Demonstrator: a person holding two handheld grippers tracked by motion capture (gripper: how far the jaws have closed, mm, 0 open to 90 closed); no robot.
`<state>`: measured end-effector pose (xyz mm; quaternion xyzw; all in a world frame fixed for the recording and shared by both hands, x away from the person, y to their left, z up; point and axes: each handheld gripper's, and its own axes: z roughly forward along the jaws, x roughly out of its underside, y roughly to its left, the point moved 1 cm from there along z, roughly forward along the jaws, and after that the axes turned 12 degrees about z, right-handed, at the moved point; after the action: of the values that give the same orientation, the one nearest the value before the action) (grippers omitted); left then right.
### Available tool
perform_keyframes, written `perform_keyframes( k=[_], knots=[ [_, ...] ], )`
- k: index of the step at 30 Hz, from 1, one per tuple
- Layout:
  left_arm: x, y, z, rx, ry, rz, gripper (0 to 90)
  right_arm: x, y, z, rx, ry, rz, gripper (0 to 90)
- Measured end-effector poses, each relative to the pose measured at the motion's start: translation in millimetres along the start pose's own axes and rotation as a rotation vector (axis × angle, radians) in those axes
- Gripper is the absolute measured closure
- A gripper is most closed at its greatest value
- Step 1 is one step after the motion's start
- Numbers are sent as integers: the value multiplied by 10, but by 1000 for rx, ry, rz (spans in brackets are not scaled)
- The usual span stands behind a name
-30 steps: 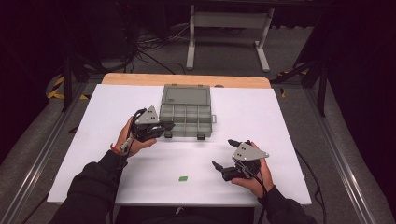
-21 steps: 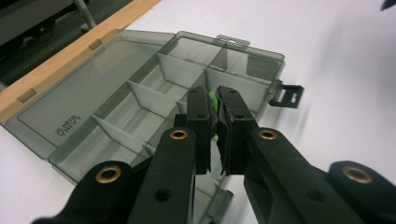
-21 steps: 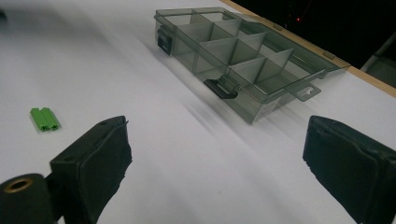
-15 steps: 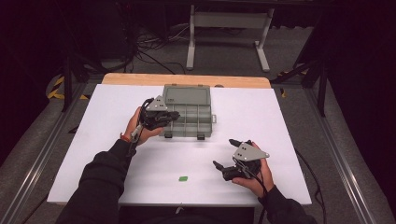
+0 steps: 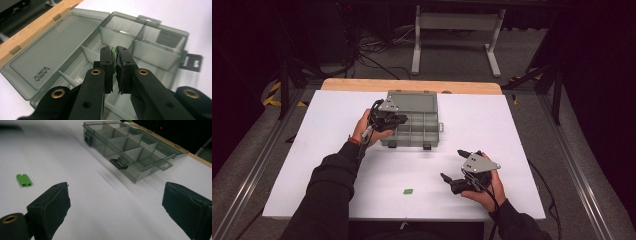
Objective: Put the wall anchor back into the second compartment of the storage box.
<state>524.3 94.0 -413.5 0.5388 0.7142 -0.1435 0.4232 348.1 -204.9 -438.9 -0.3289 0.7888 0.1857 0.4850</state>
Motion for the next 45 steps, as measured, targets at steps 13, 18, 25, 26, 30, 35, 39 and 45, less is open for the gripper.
perform_keyframes(
  k=[13, 18, 25, 26, 30, 35, 39, 45],
  knots=[
    [107, 122, 148, -23, 44, -50, 845, 12, 4, 17, -6, 10, -1, 79],
    [117, 111, 188, -21, 62, -51, 845, 16, 6, 23, -7, 14, -3, 79],
    [121, 101, 229, -26, 82, -44, 845, 17, 7, 25, -7, 18, -5, 80],
    [125, 100, 234, -28, 79, -48, 845, 16, 7, 25, -7, 17, -6, 80],
    [128, 102, 236, -30, 78, -48, 844, 17, 6, 24, -8, 19, -6, 80],
    [123, 96, 229, -26, 77, -49, 835, 18, 4, 25, -8, 20, -4, 80],
    [117, 93, 211, -26, 66, -51, 826, 18, 5, 26, -9, 22, -6, 79],
    [96, 34, 139, -18, 48, -43, 818, 16, 7, 24, -8, 21, -8, 80]
  ],
)
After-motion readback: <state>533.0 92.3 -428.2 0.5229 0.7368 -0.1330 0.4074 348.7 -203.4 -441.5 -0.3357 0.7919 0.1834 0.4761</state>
